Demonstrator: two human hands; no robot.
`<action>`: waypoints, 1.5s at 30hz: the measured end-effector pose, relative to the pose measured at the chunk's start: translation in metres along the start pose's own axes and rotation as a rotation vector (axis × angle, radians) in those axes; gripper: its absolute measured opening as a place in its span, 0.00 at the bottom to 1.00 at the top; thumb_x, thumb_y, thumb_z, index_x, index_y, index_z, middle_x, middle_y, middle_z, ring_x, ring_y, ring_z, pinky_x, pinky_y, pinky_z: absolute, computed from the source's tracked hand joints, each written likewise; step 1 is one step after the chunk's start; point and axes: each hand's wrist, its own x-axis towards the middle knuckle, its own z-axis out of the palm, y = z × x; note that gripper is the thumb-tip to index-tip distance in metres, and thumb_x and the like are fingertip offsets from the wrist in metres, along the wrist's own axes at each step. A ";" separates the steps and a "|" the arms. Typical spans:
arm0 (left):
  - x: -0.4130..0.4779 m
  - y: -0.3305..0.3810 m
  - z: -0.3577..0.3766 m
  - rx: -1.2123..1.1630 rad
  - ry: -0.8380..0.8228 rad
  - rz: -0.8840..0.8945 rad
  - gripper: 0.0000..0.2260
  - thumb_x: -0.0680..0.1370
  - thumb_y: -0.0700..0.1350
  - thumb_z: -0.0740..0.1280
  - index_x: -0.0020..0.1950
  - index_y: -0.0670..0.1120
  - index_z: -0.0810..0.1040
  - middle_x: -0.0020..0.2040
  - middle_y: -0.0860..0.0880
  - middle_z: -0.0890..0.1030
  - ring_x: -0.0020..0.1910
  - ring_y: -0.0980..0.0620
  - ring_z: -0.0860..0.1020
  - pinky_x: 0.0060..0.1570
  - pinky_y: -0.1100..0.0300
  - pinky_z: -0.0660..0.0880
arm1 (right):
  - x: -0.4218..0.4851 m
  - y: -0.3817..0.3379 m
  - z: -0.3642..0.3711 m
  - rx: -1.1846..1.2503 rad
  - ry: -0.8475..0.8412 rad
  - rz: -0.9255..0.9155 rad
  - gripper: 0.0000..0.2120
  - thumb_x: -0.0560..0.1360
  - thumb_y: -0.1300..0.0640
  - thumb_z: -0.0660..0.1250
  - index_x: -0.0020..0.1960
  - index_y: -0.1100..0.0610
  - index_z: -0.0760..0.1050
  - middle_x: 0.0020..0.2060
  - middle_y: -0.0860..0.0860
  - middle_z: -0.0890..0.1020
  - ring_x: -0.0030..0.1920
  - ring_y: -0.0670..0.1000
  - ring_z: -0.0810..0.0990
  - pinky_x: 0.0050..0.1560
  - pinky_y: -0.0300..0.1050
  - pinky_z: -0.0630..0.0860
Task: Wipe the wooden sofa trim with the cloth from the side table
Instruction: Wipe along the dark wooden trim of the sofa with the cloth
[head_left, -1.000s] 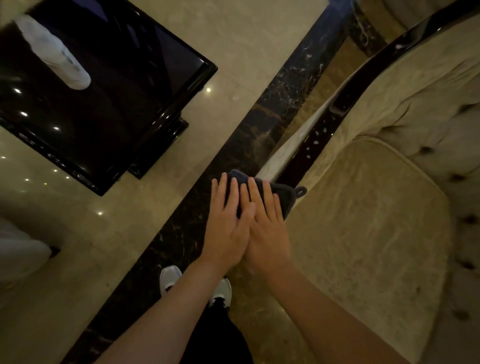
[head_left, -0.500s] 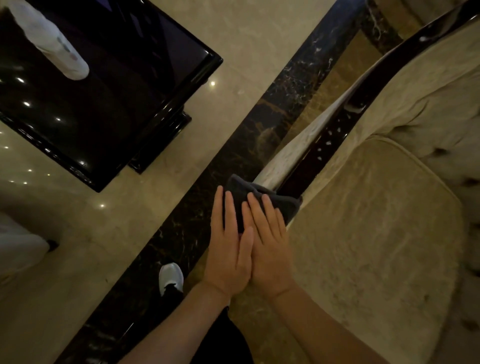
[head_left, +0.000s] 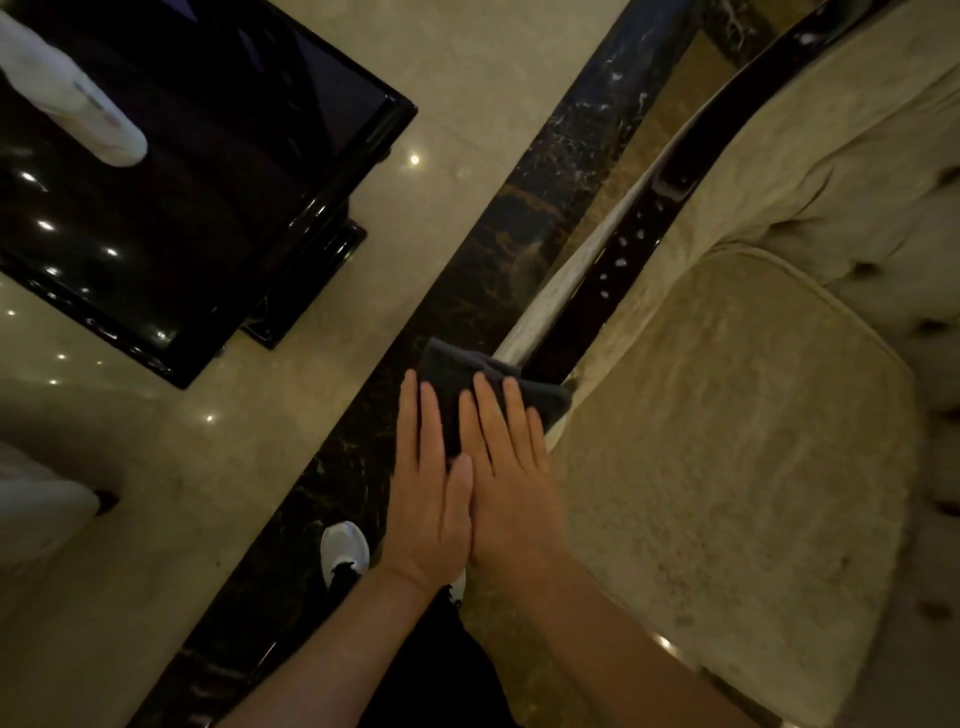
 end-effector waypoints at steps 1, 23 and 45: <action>-0.004 0.000 0.001 0.102 -0.011 0.034 0.32 0.84 0.56 0.46 0.81 0.38 0.44 0.83 0.42 0.45 0.82 0.51 0.47 0.77 0.67 0.50 | -0.004 0.004 0.002 -0.007 0.005 -0.021 0.33 0.81 0.49 0.58 0.80 0.59 0.50 0.80 0.57 0.53 0.80 0.58 0.44 0.79 0.57 0.43; 0.170 0.099 0.056 -0.029 -0.202 0.082 0.36 0.78 0.70 0.46 0.82 0.53 0.49 0.80 0.53 0.63 0.75 0.56 0.68 0.68 0.60 0.68 | 0.142 0.140 -0.042 0.251 0.494 0.035 0.24 0.84 0.58 0.56 0.78 0.60 0.56 0.79 0.57 0.56 0.80 0.60 0.49 0.79 0.56 0.53; 0.416 0.207 0.146 -0.177 -0.624 0.081 0.23 0.85 0.49 0.51 0.81 0.47 0.58 0.78 0.45 0.67 0.77 0.51 0.66 0.78 0.51 0.60 | 0.294 0.282 -0.131 0.843 0.557 0.688 0.34 0.84 0.55 0.56 0.79 0.62 0.38 0.80 0.57 0.41 0.80 0.51 0.41 0.66 0.21 0.36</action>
